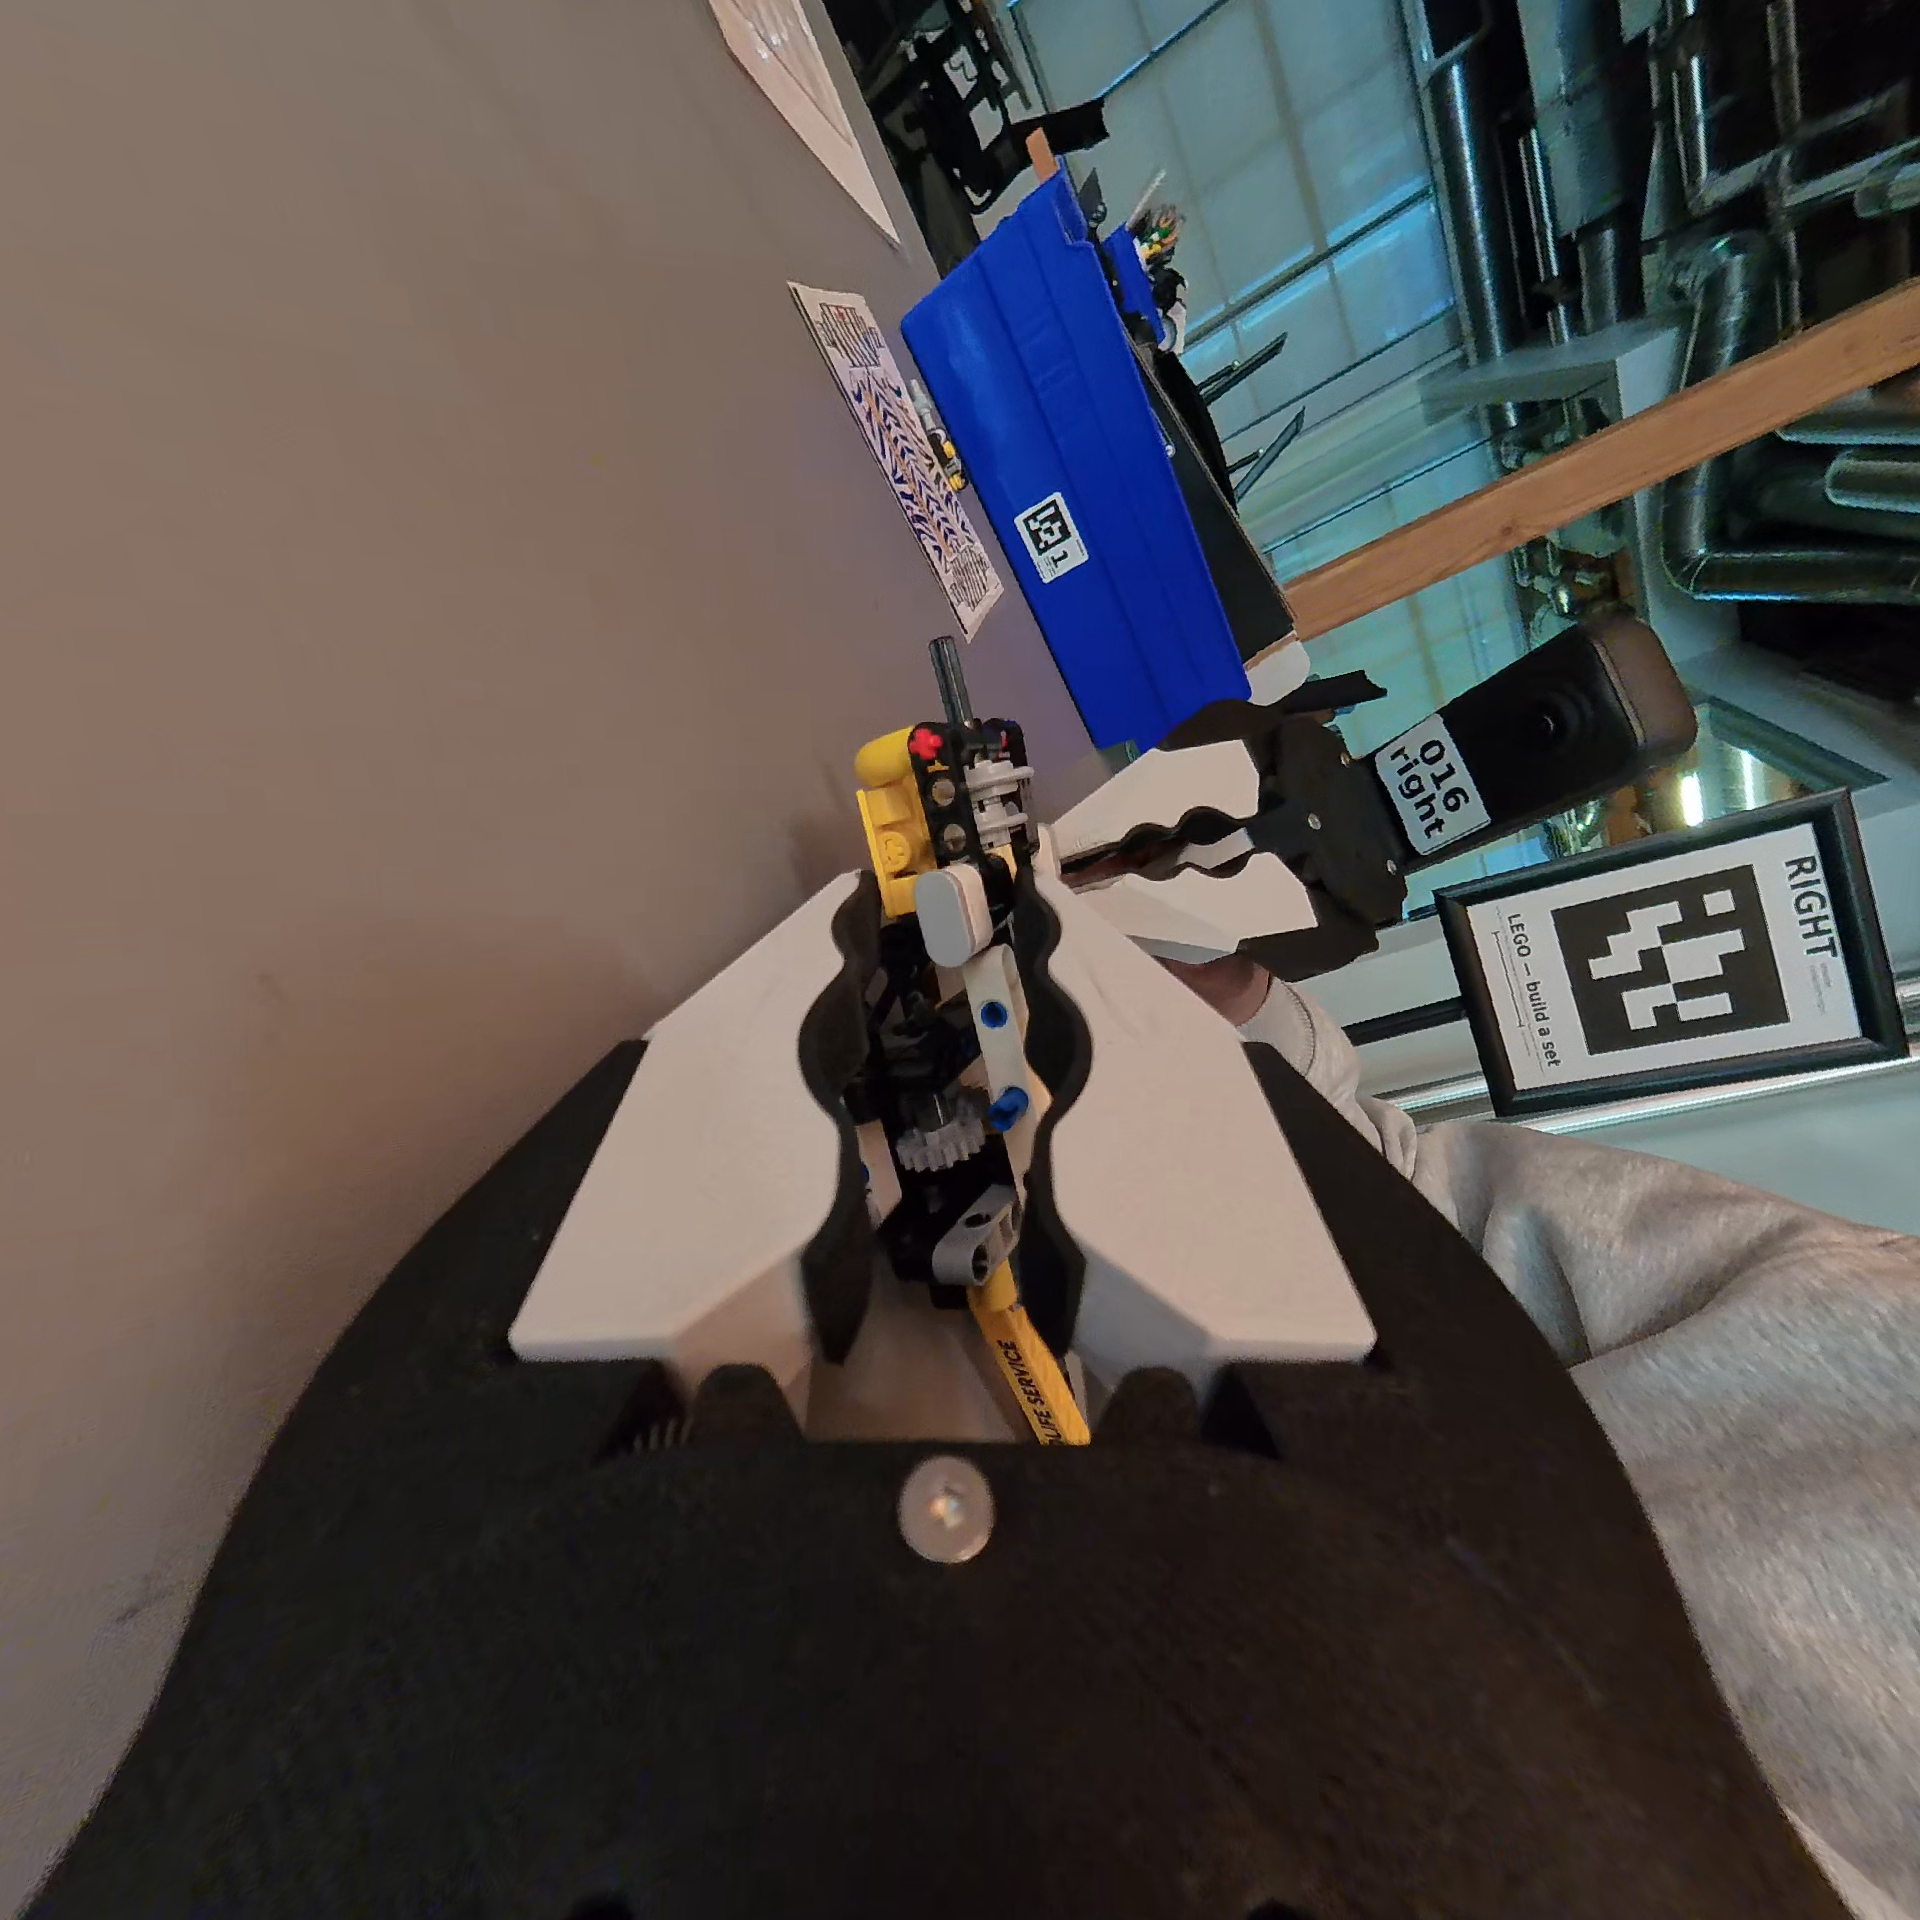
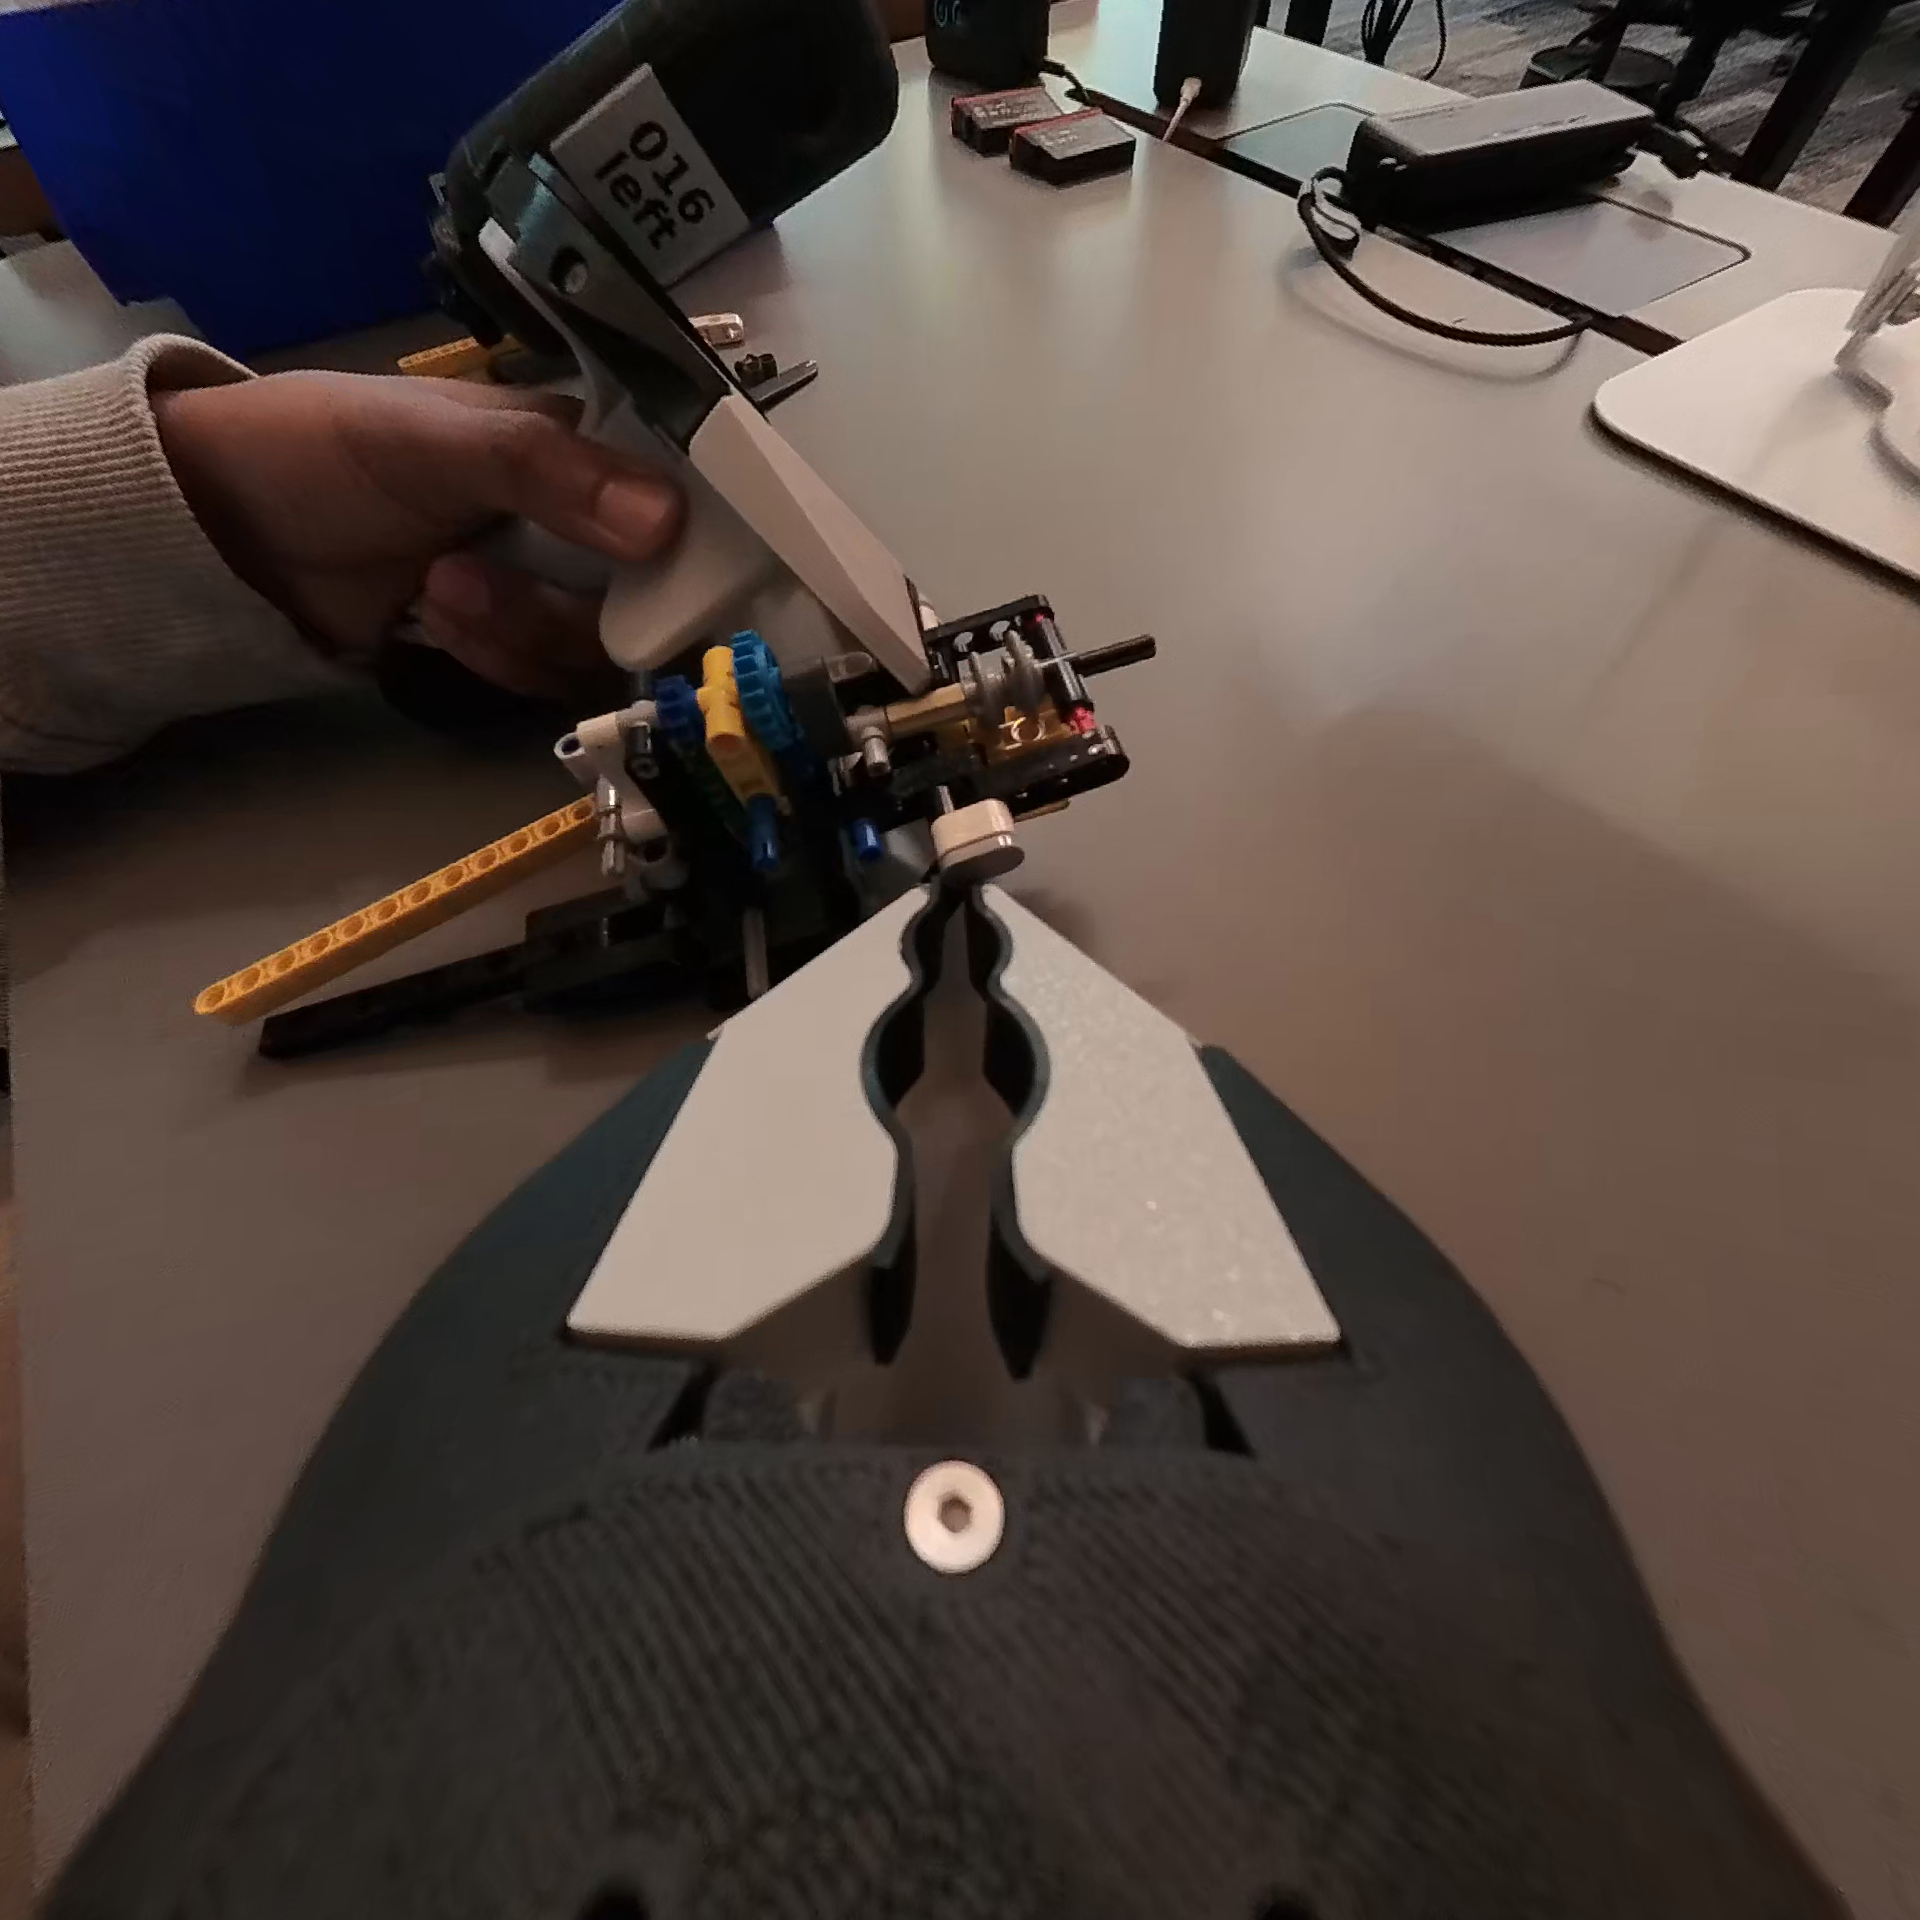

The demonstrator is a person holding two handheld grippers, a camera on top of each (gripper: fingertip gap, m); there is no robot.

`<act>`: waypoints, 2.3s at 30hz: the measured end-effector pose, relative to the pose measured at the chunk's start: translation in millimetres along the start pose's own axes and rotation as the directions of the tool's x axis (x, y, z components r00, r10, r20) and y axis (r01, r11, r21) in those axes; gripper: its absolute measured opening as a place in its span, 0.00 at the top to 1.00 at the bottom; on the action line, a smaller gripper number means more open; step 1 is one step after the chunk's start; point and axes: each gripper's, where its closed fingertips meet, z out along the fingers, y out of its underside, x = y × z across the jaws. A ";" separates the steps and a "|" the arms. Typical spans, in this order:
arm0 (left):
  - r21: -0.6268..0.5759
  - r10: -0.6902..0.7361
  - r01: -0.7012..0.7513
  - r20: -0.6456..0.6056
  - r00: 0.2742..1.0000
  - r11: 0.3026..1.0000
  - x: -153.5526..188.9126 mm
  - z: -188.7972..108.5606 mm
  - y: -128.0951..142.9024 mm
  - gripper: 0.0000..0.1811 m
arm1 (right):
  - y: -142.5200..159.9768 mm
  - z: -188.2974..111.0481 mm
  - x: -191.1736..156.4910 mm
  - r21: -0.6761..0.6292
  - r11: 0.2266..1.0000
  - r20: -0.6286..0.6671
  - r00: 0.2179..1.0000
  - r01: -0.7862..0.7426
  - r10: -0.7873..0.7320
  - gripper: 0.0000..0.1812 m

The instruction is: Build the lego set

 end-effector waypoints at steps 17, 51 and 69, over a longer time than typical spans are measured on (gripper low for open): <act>-0.007 0.000 0.000 0.023 1.000 1.000 -2.9 0.8 1.3 0.86 | 3.4 3.4 1.1 -0.029 1.000 -0.018 1.000 0.009 -0.010 1.00; -0.025 0.007 -0.006 0.006 1.000 1.000 -0.2 2.6 3.7 0.86 | -3.6 2.9 7.2 0.011 0.993 -0.029 0.993 0.116 -0.116 0.90; -0.027 -0.011 0.010 -0.013 1.000 1.000 1.0 2.1 3.5 0.86 | -4.4 1.2 1.7 0.027 0.982 0.010 0.982 0.189 -0.189 0.92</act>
